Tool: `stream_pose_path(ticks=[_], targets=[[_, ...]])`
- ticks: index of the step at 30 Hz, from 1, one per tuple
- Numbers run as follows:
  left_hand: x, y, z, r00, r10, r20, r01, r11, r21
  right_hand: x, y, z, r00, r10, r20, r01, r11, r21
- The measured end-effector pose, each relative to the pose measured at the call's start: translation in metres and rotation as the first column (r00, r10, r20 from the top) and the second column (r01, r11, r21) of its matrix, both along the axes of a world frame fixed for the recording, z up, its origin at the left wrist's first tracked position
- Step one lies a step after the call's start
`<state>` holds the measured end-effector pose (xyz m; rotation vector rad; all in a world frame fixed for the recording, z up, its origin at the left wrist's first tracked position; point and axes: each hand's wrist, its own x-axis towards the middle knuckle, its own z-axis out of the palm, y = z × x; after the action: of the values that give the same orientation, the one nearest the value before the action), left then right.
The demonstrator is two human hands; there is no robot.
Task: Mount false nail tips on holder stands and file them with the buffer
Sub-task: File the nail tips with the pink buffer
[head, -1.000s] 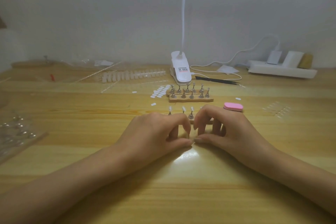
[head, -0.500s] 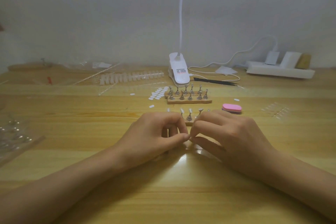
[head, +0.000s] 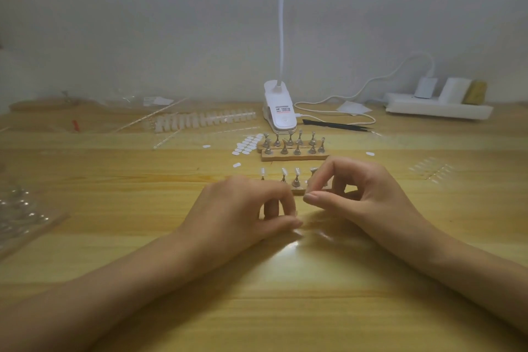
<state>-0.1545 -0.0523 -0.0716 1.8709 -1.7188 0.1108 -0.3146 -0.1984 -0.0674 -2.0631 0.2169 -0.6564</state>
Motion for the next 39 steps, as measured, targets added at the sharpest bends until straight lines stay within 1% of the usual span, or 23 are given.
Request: stream_pose_path(ticks=[2,4,6,8,9,11,13,19,20,22,23,25,26,27,28,29,31,32,34,36,37,38,39], targets=[[0.003,-0.002,-0.003,0.996,0.030,-0.088,-0.021,0.995,0.101,0.000,-0.001,-0.003,1.000,-0.004,-0.006,0.004,0.997,-0.079],[0.004,-0.003,-0.002,0.994,0.032,-0.107,-0.017,0.991,0.136,0.002,-0.002,-0.005,1.000,0.012,-0.022,-0.015,0.991,-0.132],[0.002,-0.002,-0.002,0.999,0.020,-0.046,-0.014,0.993,0.121,0.003,-0.002,-0.007,0.999,0.012,-0.031,-0.017,0.986,-0.165],[-0.001,-0.001,-0.002,0.998,-0.003,0.067,0.000,0.999,0.042,0.003,-0.002,-0.008,0.999,0.001,-0.036,-0.008,0.980,-0.199],[-0.003,-0.001,-0.001,0.995,-0.031,0.094,0.031,1.000,-0.002,0.003,-0.002,-0.009,0.999,-0.004,-0.037,-0.004,0.979,-0.205],[-0.006,0.000,0.001,0.994,-0.089,0.070,0.094,0.993,-0.071,0.004,0.001,-0.008,0.999,0.004,-0.032,-0.009,0.986,-0.168],[-0.006,0.001,0.001,0.993,-0.113,0.039,0.117,0.984,-0.131,0.004,0.004,-0.006,0.999,0.024,-0.024,-0.026,0.996,-0.081],[0.005,-0.001,0.009,0.995,-0.092,0.026,0.096,0.953,-0.288,0.000,0.006,0.008,0.991,0.091,-0.095,-0.076,0.986,0.152],[0.007,-0.001,0.010,0.996,-0.085,-0.014,0.076,0.946,-0.315,-0.001,0.006,0.011,0.987,0.122,-0.101,-0.104,0.981,0.161],[0.011,-0.001,0.012,0.983,-0.083,-0.162,0.019,0.932,-0.363,-0.001,0.001,0.016,0.981,0.161,-0.111,-0.151,0.984,0.090],[0.013,-0.001,0.012,0.964,-0.090,-0.252,-0.012,0.927,-0.376,-0.001,-0.004,0.019,0.985,0.134,-0.112,-0.133,0.991,0.018],[0.015,-0.001,0.013,0.894,-0.106,-0.434,-0.062,0.933,-0.354,-0.001,-0.022,0.024,0.997,-0.041,-0.064,0.025,0.972,-0.234],[0.015,-0.002,0.013,0.850,-0.108,-0.515,-0.077,0.943,-0.325,-0.002,-0.035,0.027,0.986,-0.161,-0.033,0.134,0.905,-0.404],[0.013,-0.003,0.013,0.803,-0.114,-0.585,-0.079,0.953,-0.293,-0.004,-0.048,0.028,0.959,-0.282,-0.033,0.217,0.804,-0.554],[0.012,-0.003,0.012,0.758,-0.126,-0.640,-0.066,0.961,-0.268,-0.006,-0.060,0.029,0.920,-0.383,-0.078,0.244,0.718,-0.652],[0.009,-0.004,0.012,0.718,-0.143,-0.681,-0.042,0.968,-0.248,-0.008,-0.069,0.029,0.879,-0.449,-0.159,0.225,0.685,-0.693],[0.004,-0.006,0.009,0.665,-0.170,-0.728,0.022,0.978,-0.208,-0.011,-0.080,0.024,0.827,-0.474,-0.303,0.168,0.722,-0.671],[0.002,-0.006,0.007,0.642,-0.177,-0.746,0.053,0.981,-0.187,-0.012,-0.081,0.021,0.825,-0.470,-0.314,0.157,0.724,-0.672],[0.000,-0.006,0.006,0.594,-0.177,-0.785,0.093,0.984,-0.151,-0.012,-0.082,0.017,0.842,-0.468,-0.268,0.174,0.706,-0.687],[0.000,-0.005,0.005,0.567,-0.164,-0.807,0.111,0.986,-0.122,-0.013,-0.082,0.018,0.861,-0.461,-0.216,0.236,0.736,-0.635],[0.000,-0.005,0.005,0.559,-0.157,-0.814,0.112,0.987,-0.114,-0.013,-0.082,0.021,0.878,-0.443,-0.182,0.271,0.773,-0.574],[0.000,-0.006,0.004,0.551,-0.156,-0.820,0.113,0.987,-0.112,-0.012,-0.080,0.025,0.905,-0.397,-0.152,0.286,0.833,-0.473],[0.000,-0.006,0.004,0.547,-0.160,-0.822,0.118,0.986,-0.114,-0.010,-0.074,0.031,0.939,-0.315,-0.137,0.258,0.911,-0.323]])
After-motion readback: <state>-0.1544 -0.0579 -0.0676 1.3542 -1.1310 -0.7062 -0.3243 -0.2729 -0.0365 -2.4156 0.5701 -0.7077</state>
